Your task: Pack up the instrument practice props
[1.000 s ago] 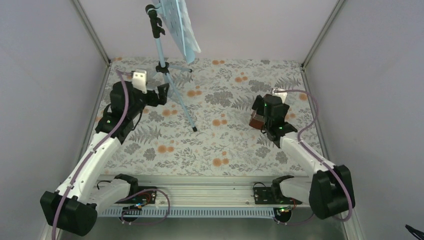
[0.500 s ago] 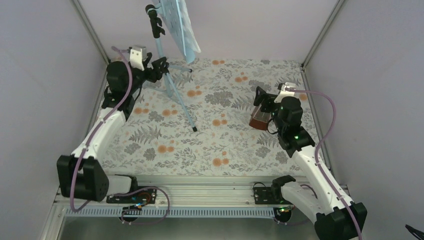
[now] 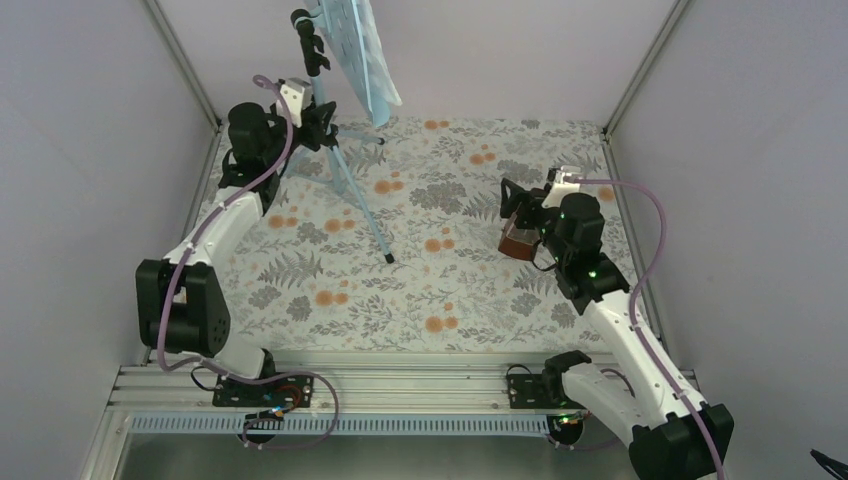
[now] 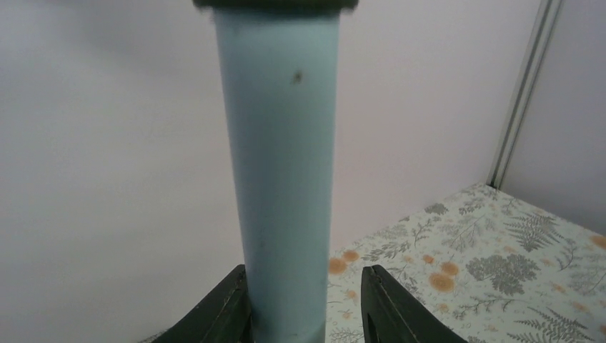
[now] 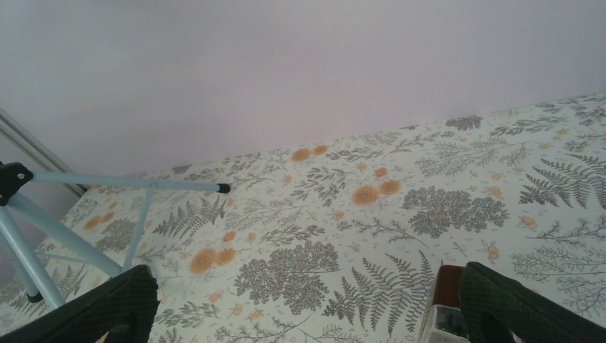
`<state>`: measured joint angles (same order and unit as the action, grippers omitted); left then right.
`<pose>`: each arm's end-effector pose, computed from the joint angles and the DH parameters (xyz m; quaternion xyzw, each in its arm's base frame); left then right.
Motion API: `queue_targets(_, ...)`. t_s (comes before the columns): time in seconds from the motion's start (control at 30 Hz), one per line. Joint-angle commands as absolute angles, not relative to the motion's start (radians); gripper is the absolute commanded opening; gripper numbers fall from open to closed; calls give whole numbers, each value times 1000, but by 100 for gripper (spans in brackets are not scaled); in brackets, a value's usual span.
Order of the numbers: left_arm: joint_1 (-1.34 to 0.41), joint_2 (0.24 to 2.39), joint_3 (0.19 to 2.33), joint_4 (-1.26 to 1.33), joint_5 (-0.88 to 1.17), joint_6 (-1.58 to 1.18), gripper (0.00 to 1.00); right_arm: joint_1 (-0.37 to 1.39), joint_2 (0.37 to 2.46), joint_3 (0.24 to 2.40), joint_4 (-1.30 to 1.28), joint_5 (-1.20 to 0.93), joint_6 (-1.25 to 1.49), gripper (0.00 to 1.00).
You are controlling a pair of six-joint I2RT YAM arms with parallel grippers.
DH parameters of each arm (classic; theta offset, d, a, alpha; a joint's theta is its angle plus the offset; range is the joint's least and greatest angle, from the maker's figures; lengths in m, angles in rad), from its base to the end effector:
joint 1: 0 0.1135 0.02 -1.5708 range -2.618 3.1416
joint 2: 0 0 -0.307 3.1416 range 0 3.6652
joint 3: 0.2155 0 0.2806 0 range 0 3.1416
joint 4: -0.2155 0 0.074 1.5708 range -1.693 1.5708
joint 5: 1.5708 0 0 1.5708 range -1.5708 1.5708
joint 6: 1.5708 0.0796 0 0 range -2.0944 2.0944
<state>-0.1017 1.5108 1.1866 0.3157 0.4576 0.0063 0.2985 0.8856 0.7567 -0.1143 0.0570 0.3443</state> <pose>0.4202 -0.0782 0.3883 0.1968 0.6820 -0.1936 0.6773 0.2443 0.0704 0.3385 0.0356 0.7867 0.1733 0.5914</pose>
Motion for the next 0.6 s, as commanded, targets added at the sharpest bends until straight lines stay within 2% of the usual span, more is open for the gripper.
queue_targets(0.0,-88,1558,1240,374,505,48,38,290,886,756,-128,22,339,100)
queue_targets(0.03,-84,1570,1246,383,517,44,34,290,882,757,-133,19,334,100)
queue_targets(0.13,-81,1590,1256,414,566,36,6,290,856,747,-147,16,324,100)
queue_targets(0.17,-81,1595,1261,415,583,36,3,290,844,742,-149,19,324,100)
queue_targets(0.4,-84,1565,1242,414,830,-6,2,291,744,710,-140,-101,256,100)
queue_targets(0.57,-138,1540,1259,296,991,18,2,290,679,680,-123,-146,212,100)
